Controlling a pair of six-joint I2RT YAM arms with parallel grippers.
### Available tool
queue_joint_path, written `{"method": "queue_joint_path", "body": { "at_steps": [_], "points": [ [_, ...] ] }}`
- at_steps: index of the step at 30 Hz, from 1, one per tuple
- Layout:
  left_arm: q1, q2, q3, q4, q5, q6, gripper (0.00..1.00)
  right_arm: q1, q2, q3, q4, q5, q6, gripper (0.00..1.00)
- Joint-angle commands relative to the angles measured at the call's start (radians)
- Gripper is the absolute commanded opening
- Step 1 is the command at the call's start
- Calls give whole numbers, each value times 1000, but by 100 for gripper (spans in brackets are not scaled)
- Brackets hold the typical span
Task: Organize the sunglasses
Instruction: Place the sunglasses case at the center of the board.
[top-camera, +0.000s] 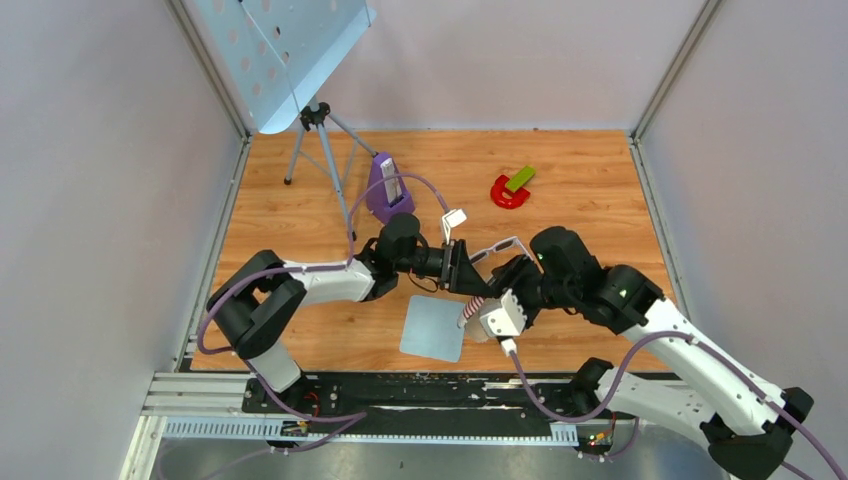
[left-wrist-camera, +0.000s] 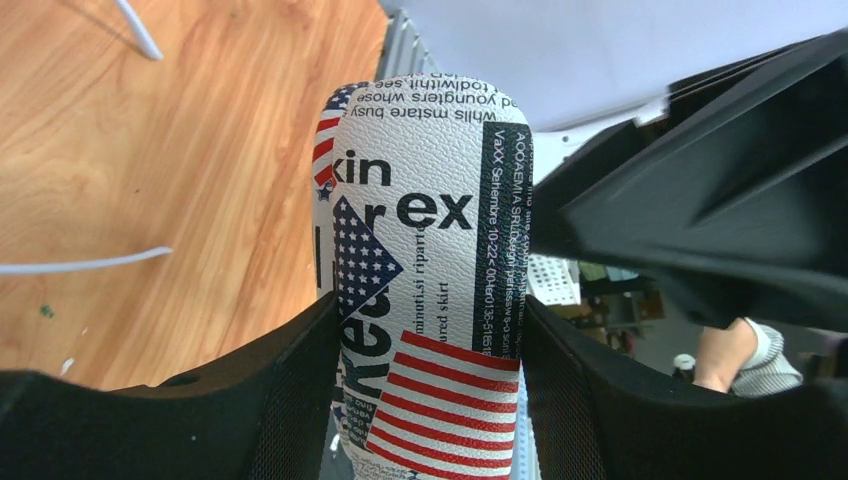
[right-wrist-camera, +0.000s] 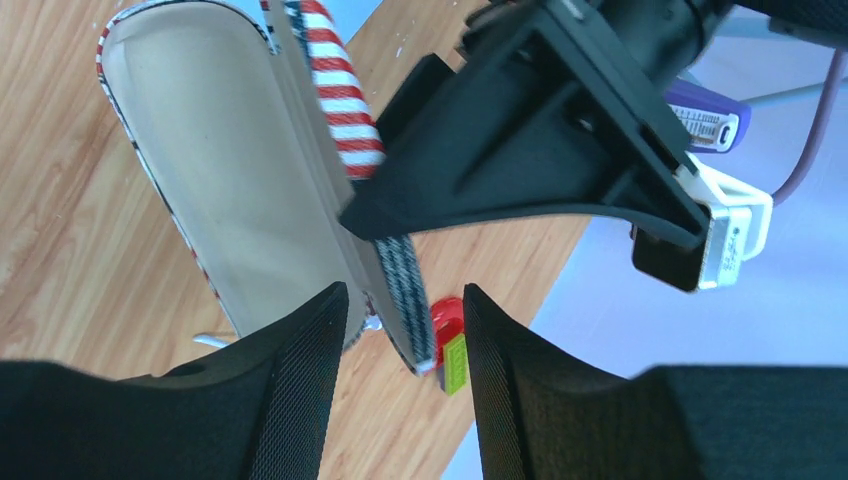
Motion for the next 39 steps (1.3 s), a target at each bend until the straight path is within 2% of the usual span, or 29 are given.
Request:
{"method": "queue_joint_path", "body": {
  "at_steps": [1, 5, 8, 13, 16, 18, 21, 22, 24, 25, 26, 27, 28, 29, 36, 38, 39],
  "points": [
    [10, 58, -21, 347, 64, -240, 0, 49, -80, -133, 176, 102, -105, 49],
    [20, 122, -56, 621, 67, -441, 0, 65, -133, -199, 278, 109, -129, 43],
    [26, 170, -68, 761, 60, -541, 0, 77, -158, -228, 329, 116, -129, 38],
    [26, 224, -72, 888, 49, -631, 0, 87, -177, -262, 376, 136, -131, 27],
    [26, 232, -72, 898, 47, -639, 0, 92, -191, -279, 410, 135, -135, 12],
    [27, 230, -71, 898, 44, -639, 9, 94, -195, -288, 423, 141, -142, 1],
    [33, 219, -77, 891, 34, -635, 26, 95, -193, -307, 442, 156, -135, 0],
    [36, 213, -83, 887, 29, -636, 33, 94, -193, -314, 451, 164, -123, 0],
    [42, 198, -102, 900, 17, -644, 61, 94, -193, -321, 464, 176, -95, 0],
    [43, 189, -115, 909, 6, -647, 67, 94, -194, -322, 468, 180, -80, 0],
    [44, 178, -136, 914, -8, -645, 70, 94, -198, -322, 475, 183, -63, 0],
    [45, 164, -166, 906, -25, -635, 78, 94, -205, -326, 487, 187, -42, 0],
    [45, 149, -189, 887, -42, -618, 96, 94, -213, -331, 500, 190, -25, 0],
    [45, 131, -216, 865, -57, -599, 99, 94, -224, -339, 509, 192, -13, 0],
    [66, -30, -365, 580, -241, -410, 100, 96, -300, -444, 589, 217, 42, 0],
    [76, -136, -392, 374, -324, -297, 100, 96, -287, -471, 647, 232, 77, 0],
    [77, -215, -393, 229, -377, -194, 100, 96, -259, -477, 684, 239, 106, 0]
  ]
}}
